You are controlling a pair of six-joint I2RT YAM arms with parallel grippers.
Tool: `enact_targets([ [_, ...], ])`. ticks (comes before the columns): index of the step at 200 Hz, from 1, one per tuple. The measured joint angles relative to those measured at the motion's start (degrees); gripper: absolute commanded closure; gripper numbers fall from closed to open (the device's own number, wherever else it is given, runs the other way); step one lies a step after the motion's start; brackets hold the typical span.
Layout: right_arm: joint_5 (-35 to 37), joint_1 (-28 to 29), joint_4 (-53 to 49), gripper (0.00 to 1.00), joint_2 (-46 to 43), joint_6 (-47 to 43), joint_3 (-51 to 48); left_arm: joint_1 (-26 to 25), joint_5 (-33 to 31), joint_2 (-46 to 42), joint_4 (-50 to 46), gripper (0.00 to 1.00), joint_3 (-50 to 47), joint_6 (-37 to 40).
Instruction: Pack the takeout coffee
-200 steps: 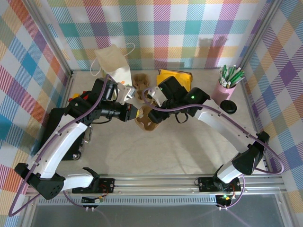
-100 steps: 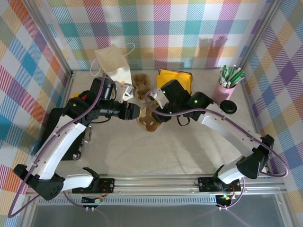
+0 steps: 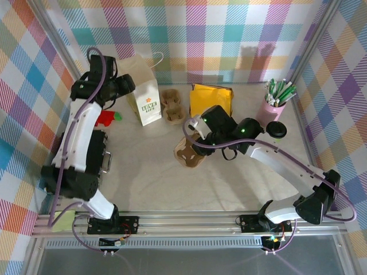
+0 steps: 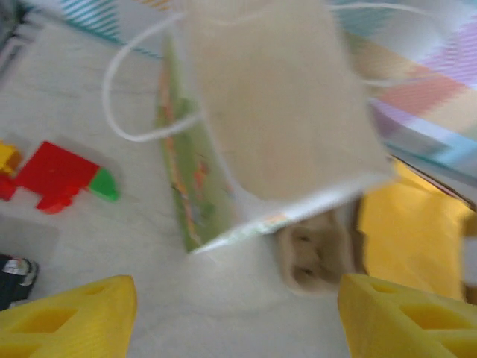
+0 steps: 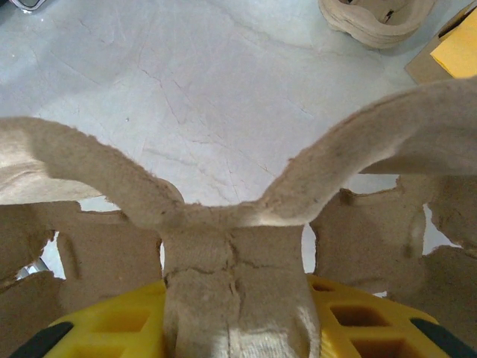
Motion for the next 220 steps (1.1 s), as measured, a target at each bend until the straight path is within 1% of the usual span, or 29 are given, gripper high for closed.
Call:
enact_targets([
  [25,-0.1,0.0,-0.5,0.61,-1.3,-0.7,-0.6,1.7,-3.1,8.7,0.7,0.37,4.6,-1.1],
  [54,-0.3,0.0,-0.7,0.61,-2.4,-1.0,-1.0,2.1,-4.6,15.8,2.0,0.39,8.2,-1.4],
  [77,-0.5,0.0,-0.8,0.61,-2.5,-1.1,-1.3,2.1,-4.5,18.3,3.0,0.40,9.5,-1.4],
  [105,-0.5,0.0,-1.1,0.61,-2.5,-1.1,-1.3,2.1,-4.5,18.7,4.1,0.46,10.1,-1.6],
  [144,-0.5,0.0,-1.2,0.61,-2.5,-1.1,-1.3,2.1,-4.6,21.0,4.9,0.68,14.3,-1.6],
  [155,-0.5,0.0,-1.2,0.61,-2.5,-1.1,-1.3,2.1,-4.8,22.1,5.1,0.71,15.6,-1.7],
  [175,-0.5,0.0,-1.6,0.62,-2.5,-1.1,-1.3,2.1,-5.0,23.6,5.0,0.73,17.0,-1.4],
  [202,-0.5,0.0,-2.0,0.62,-2.5,-1.1,-1.3,2.1,-5.0,24.2,4.7,0.93,17.2,-1.2],
  [220,-0.5,0.0,-2.4,0.62,-2.8,-1.1,-1.3,2.1,-4.8,24.2,4.1,1.00,17.3,-0.6],
])
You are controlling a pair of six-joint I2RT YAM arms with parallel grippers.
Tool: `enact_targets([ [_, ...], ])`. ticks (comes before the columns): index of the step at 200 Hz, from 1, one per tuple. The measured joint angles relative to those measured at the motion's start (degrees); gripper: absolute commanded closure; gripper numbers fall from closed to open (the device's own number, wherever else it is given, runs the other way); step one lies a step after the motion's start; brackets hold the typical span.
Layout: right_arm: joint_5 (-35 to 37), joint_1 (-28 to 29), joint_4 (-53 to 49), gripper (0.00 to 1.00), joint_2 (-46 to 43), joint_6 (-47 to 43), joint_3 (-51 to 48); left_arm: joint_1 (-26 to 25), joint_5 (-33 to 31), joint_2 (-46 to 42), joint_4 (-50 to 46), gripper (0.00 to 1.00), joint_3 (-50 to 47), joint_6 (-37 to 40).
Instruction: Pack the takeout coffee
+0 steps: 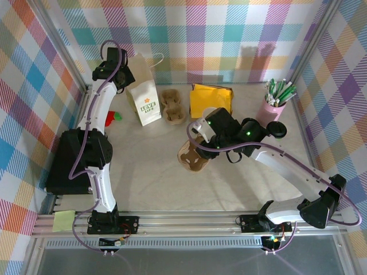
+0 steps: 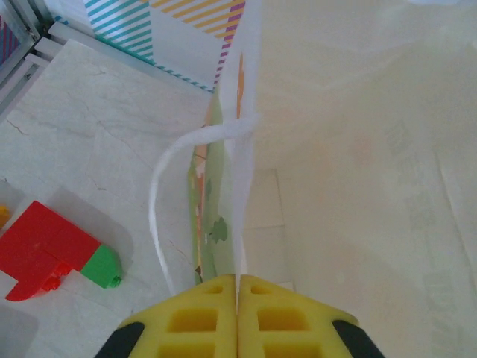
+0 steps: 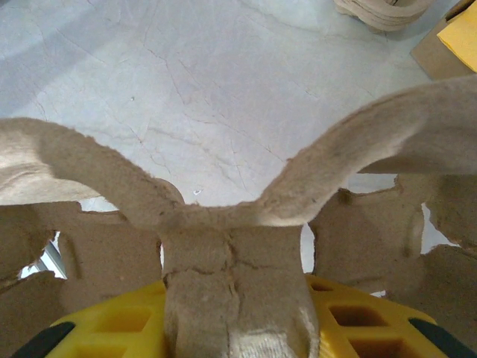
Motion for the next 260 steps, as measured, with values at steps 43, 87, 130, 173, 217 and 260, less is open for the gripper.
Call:
enact_targets([
  [43,-0.8,0.0,-2.0,0.63,-3.1,0.0,0.5,0.0,2.1,-3.6,-1.0,1.00,-3.7,0.0],
  [87,-1.2,0.0,-4.7,0.63,-5.5,0.0,5.1,-0.3,5.5,-17.7,-3.7,1.00,-16.1,-0.2],
  [130,-2.2,0.0,-7.5,0.63,-6.5,0.0,10.2,-1.7,10.2,-32.7,-5.7,1.00,-26.4,-0.7],
  [173,-4.7,-0.1,-11.8,0.66,-5.4,-1.6,19.0,-6.1,17.7,-42.5,-7.9,1.00,-33.8,-1.4],
  [217,-10.1,-0.3,-14.3,0.65,-2.5,-3.0,30.3,-15.5,25.7,-48.5,-5.9,1.00,-41.8,-2.7],
  [260,-16.5,-0.7,-15.2,0.65,0.1,-3.9,36.9,-21.6,33.4,-49.7,2.0,1.00,-50.9,-3.0],
])
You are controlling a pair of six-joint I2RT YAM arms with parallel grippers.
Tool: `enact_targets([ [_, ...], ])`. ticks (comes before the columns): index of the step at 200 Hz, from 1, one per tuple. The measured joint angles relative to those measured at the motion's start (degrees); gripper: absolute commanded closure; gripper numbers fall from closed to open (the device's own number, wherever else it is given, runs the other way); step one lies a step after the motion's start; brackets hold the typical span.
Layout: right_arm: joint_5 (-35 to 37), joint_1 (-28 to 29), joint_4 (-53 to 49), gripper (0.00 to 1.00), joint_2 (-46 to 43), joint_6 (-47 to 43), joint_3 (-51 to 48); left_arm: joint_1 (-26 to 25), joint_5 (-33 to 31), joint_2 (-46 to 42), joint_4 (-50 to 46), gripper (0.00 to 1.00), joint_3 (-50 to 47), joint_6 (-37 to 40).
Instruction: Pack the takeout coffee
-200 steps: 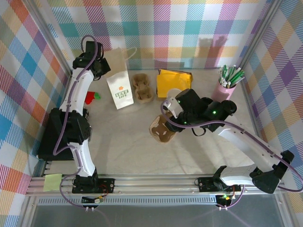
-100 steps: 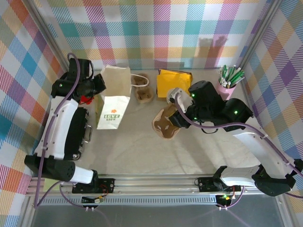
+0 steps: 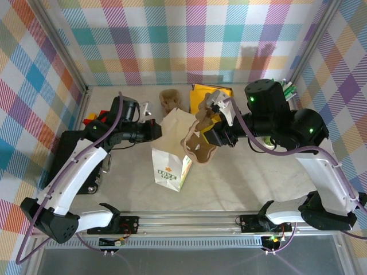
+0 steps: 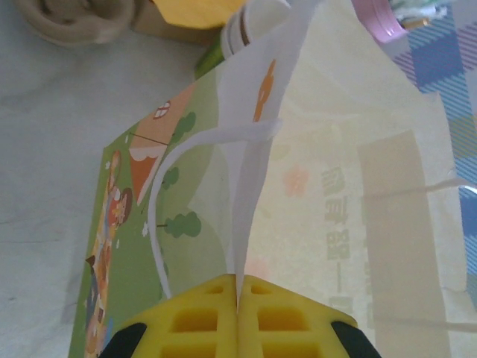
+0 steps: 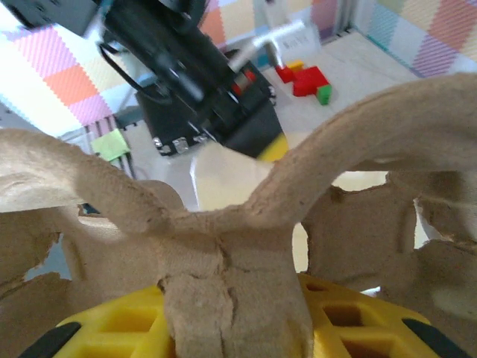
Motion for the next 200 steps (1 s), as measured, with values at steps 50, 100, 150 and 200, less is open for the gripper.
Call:
enact_targets([
  [50,-14.4,-6.1,-3.5,0.65,8.9,-1.4,3.6,-0.6,5.2,0.0,5.7,1.00,-3.9,2.8],
  [100,-24.3,-7.5,-9.1,0.64,17.6,-3.6,4.1,-0.6,7.1,0.0,7.0,1.00,-5.2,7.7],
  [150,-25.5,-8.3,-11.5,0.65,22.0,-4.9,3.4,-0.6,8.3,0.0,7.1,1.00,-5.7,10.6],
  [200,-22.7,-8.7,-13.0,0.64,24.0,-5.3,-1.6,-0.6,9.0,0.0,8.0,1.00,-6.4,12.5],
])
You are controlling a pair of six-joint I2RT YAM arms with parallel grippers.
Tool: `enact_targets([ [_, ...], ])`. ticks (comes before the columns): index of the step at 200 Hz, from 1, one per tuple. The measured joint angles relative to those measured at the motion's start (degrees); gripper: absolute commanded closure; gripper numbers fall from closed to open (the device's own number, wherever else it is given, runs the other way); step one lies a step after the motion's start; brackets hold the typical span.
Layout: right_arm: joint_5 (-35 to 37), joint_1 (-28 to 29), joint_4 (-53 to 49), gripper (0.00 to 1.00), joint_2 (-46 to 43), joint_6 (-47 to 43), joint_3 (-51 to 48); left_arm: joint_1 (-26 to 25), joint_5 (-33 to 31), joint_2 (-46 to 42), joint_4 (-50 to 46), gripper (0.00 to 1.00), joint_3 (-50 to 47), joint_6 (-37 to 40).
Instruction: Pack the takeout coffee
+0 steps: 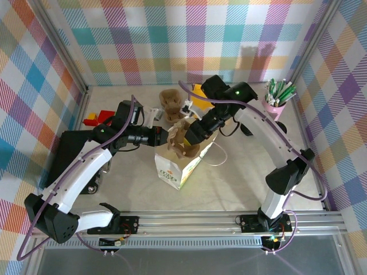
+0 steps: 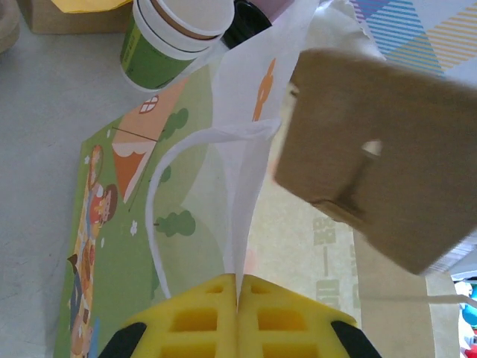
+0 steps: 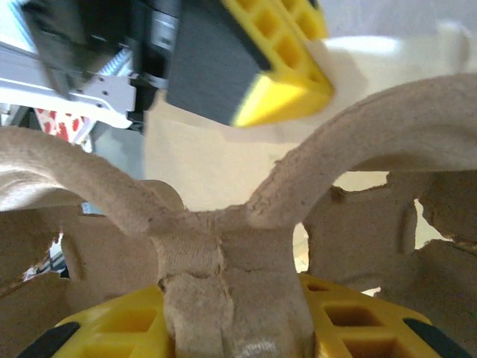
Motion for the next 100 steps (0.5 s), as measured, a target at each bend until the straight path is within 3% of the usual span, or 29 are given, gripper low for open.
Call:
enact_targets([
  [100,10.8,0.0,1.5,0.64,3.0,4.8,-3.0,0.0,3.5,0.4,0.0,1.00,-0.1,2.5],
])
